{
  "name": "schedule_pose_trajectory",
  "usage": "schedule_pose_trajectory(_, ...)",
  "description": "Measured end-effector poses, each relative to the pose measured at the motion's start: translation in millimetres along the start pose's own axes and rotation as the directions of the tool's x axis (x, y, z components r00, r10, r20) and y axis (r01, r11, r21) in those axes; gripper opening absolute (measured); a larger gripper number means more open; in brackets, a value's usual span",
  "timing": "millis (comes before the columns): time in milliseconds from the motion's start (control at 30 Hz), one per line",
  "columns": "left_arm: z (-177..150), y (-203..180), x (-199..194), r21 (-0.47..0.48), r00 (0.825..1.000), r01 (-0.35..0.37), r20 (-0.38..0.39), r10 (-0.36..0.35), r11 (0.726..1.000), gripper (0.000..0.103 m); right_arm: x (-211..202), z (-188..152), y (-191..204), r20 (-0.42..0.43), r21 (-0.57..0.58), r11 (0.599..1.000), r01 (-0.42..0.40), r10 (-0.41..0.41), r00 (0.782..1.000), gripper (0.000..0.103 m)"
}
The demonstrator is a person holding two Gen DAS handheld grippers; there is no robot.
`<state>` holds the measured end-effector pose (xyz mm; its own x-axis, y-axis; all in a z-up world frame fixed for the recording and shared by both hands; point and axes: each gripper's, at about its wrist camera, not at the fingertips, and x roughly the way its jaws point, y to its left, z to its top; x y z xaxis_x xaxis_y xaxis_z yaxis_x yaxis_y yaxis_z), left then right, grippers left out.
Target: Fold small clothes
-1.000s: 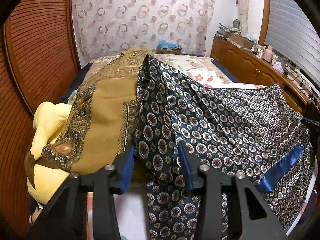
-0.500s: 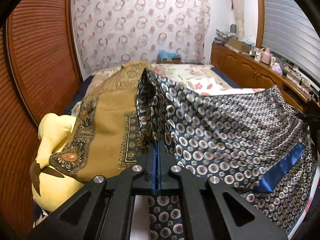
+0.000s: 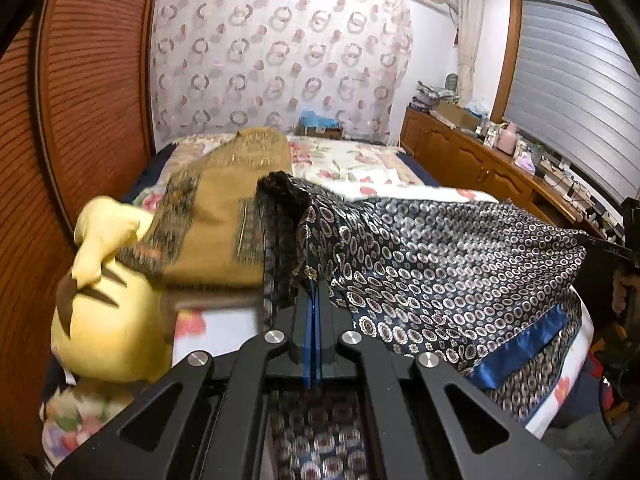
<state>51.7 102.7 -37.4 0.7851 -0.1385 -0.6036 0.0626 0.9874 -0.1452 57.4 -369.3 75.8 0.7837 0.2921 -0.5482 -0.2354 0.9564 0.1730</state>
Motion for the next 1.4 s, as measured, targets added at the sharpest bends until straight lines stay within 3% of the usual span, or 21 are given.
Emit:
schedule_pose_trajectory(200,-26.8,0.8,13.6,-0.006,0.998,-0.017,-0.066,0.016,1.0,0.001,0.8,-24.2,-9.0,-0.057,0.014,0.998,0.054,-0.053,0.997,0.003)
schedule_pose_trajectory(333,-35.5,0.0,21.4,-0.001,0.996,-0.018,-0.083,0.018,1.0,0.001,1.9,-46.0,-13.2,-0.099,-0.005,0.994,0.109,-0.109,0.989,0.029)
schedule_pose_trajectory(433,-38.9,-4.6,21.9,0.006,0.997,-0.015,-0.081,0.016,1.0,0.001,-0.7,-57.7,-10.2,-0.106,-0.019,0.992,0.128,-0.129,0.986,0.04)
schedule_pose_trajectory(633,-42.1,-10.7,19.0,0.003,0.998,-0.007,-0.066,0.007,1.0,0.001,15.5,-70.9,4.4,-0.153,-0.053,0.991,0.126,-0.132,0.979,0.039)
schedule_pose_trajectory(767,-44.7,-7.2,15.3,-0.008,0.998,-0.003,-0.057,0.003,1.0,0.001,28.7,-73.3,5.2,-0.181,-0.098,0.982,0.164,-0.179,0.967,0.019)
schedule_pose_trajectory(800,-45.2,-6.7,14.9,-0.01,0.998,-0.002,-0.055,0.002,1.0,0.001,27.9,-74.5,5.2,-0.177,-0.105,0.981,0.162,-0.178,0.968,0.008)
schedule_pose_trajectory(833,-46.1,-6.1,14.5,-0.012,0.999,0.0,-0.053,0.0,1.0,0.001,26.9,-73.8,4.9,-0.185,-0.107,0.983,0.147,-0.166,0.969,0.004)
schedule_pose_trajectory(967,-47.4,-5.6,12.3,-0.011,0.999,-0.006,-0.048,0.005,1.0,0.001,1.5,-71.1,4.6,-0.189,-0.147,0.982,0.122,-0.149,0.971,0.002)
schedule_pose_trajectory(1167,-46.9,-6.6,8.6,-0.006,0.999,-0.008,-0.043,0.008,1.0,0.001,-29.4,-71.4,-14.3,-0.18,-0.065,0.994,0.091,-0.101,0.978,0.004)
schedule_pose_trajectory(1200,-46.5,-5.8,8.7,-0.008,0.999,-0.01,-0.043,0.01,1.0,0.001,-27.6,-70.2,-16.0,-0.174,-0.062,0.993,0.1,-0.109,0.979,0.01)
schedule_pose_trajectory(1267,-45.8,-4.6,8.9,-0.012,0.999,-0.01,-0.044,0.01,1.0,0.001,-26.2,-65.0,-14.7,-0.147,-0.066,0.99,0.127,-0.135,0.98,0.014)
schedule_pose_trajectory(1300,-45.7,-4.5,9.2,-0.011,0.999,-0.011,-0.045,0.011,1.0,0.001,-25.9,-63.9,-13.5,-0.134,-0.069,0.989,0.132,-0.14,0.981,0.019)
schedule_pose_trajectory(1333,-45.5,-4.2,9.4,-0.008,0.999,-0.013,-0.047,0.013,1.0,0.001,-23.7,-60.9,-12.9,-0.123,-0.069,0.987,0.143,-0.151,0.981,0.031)
schedule_pose_trajectory(1400,-45.5,-3.8,10.5,-0.004,0.999,-0.015,-0.049,0.015,1.0,0.001,-16.7,-57.0,-12.0,-0.106,-0.062,0.985,0.158,-0.164,0.981,0.039)
